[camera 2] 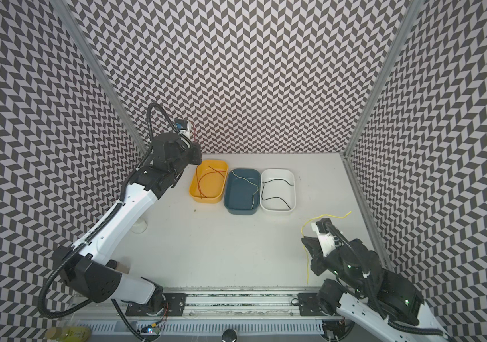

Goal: Untangle the cables
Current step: 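Pull the yellow wire back with the right gripper while the left lifts the red wire, then lower the red wire into the yellow tray and open the left gripper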

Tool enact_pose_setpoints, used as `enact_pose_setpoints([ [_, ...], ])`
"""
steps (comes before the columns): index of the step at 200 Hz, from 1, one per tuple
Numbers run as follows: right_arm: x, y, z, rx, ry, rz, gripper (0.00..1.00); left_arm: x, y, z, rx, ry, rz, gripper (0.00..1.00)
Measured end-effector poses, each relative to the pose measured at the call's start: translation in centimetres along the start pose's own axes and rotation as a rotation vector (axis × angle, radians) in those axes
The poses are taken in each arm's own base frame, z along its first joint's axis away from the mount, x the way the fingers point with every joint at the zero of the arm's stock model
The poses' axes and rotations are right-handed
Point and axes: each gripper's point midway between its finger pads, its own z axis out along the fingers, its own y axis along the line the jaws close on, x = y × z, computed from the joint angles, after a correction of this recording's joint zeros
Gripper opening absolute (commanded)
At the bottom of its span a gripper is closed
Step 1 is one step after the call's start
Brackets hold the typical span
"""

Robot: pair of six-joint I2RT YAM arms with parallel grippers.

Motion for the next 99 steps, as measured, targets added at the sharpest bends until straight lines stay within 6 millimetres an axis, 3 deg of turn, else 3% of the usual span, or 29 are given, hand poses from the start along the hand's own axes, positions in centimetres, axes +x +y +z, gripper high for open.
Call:
enact_pose_setpoints([
  [41, 0.0, -0.5, -0.6, 0.011, -0.031, -0.003, 0.00, 4.0, -0.4, 1.8, 0.024, 0.059, -0.028, 0.00],
  [99, 0.1, -0.5, -0.5, 0.012, -0.029, -0.012, 0.00, 7.3, -0.4, 3.4, 0.021, 0.104, -0.064, 0.00],
])
